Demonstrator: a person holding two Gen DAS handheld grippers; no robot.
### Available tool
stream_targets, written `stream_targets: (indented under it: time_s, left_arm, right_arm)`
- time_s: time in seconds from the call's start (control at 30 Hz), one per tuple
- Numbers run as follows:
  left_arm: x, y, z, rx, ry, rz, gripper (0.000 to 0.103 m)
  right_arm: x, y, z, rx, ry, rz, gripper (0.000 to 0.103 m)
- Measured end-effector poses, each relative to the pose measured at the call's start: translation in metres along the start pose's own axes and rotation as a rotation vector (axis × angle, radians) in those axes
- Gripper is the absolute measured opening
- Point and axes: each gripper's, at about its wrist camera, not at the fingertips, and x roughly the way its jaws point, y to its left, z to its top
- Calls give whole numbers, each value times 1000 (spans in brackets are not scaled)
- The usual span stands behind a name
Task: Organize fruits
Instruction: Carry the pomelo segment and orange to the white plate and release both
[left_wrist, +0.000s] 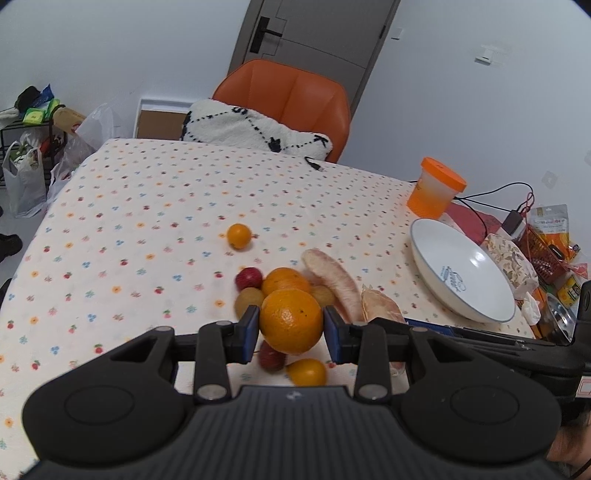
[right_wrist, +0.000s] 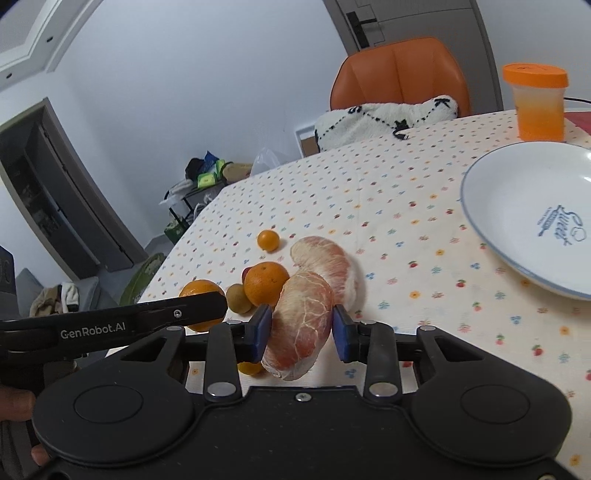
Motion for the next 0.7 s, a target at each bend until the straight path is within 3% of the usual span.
stream_targets:
  time_s: [0.7]
  left_arm:
    - [10, -58, 6, 66, -10, -42, 35]
  right_arm:
    - [-42, -52, -1, 73, -82, -33, 27]
